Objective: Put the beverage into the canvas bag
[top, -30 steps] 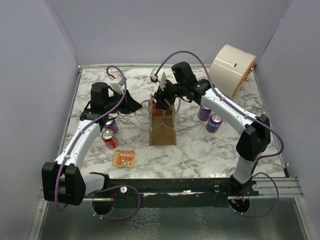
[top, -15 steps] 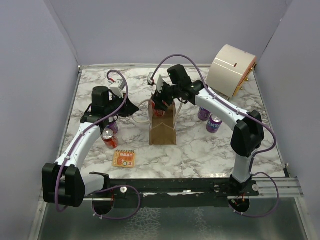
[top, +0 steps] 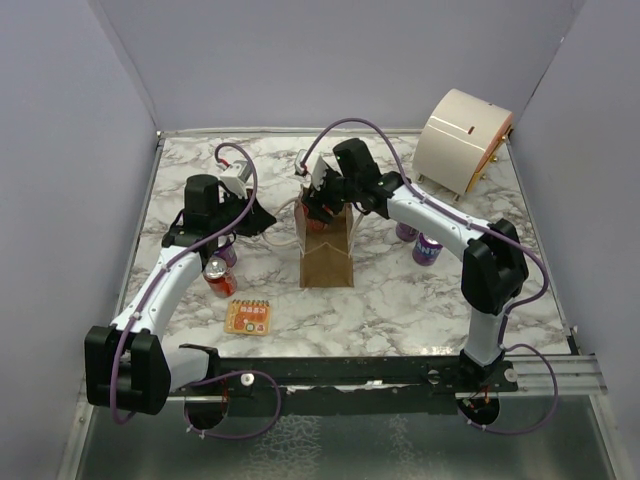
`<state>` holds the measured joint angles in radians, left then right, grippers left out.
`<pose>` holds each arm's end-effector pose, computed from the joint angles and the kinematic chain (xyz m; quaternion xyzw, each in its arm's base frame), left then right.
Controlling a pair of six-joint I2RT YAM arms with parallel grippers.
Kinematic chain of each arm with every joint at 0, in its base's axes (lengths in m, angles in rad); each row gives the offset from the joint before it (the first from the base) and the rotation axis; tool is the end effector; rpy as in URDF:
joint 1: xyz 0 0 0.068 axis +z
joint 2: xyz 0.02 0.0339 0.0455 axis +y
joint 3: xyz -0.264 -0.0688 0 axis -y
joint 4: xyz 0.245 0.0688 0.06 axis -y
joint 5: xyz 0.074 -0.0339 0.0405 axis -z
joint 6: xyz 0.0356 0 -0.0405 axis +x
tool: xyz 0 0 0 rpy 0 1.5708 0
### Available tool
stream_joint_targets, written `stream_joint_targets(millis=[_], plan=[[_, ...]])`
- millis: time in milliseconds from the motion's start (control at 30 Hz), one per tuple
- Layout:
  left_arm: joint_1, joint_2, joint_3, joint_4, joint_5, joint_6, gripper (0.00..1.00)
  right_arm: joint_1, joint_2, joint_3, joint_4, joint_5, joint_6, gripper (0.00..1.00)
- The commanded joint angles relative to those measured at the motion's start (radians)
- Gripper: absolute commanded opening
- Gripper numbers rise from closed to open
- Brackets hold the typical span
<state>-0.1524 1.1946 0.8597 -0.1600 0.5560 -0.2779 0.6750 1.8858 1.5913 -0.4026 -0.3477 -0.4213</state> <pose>0.2599 -0.0589 0.2857 0.0886 0.8330 -0.3354 0.4310 0.3329 0.2820 0.2818 -0.5275 0.7235 0.2082 0.3935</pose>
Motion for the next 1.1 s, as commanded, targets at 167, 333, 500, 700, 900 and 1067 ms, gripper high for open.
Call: stream_joint_targets(millis=[167,333,500,700,900,1067], plan=[[0.004,-0.046,-0.025,-0.015,-0.001,0.037,0.00,0.000,-0.006,-0.048,0.163,0.101,0.022,0.01],[0.003,-0.039,-0.015,-0.015,0.009,0.033,0.00,0.001,-0.057,-0.051,0.144,-0.005,-0.031,0.01],[0.004,-0.029,-0.004,-0.017,0.012,0.023,0.00,0.000,-0.099,0.000,0.053,-0.075,-0.112,0.01],[0.002,-0.025,-0.004,-0.010,0.014,0.017,0.00,0.001,-0.121,0.045,-0.093,-0.203,-0.226,0.01],[0.002,-0.017,0.003,-0.011,0.016,0.013,0.00,0.001,-0.149,0.015,-0.110,-0.265,-0.269,0.01],[0.002,-0.013,0.007,-0.013,0.019,0.009,0.00,0.001,-0.105,0.045,-0.153,-0.308,-0.285,0.01]])
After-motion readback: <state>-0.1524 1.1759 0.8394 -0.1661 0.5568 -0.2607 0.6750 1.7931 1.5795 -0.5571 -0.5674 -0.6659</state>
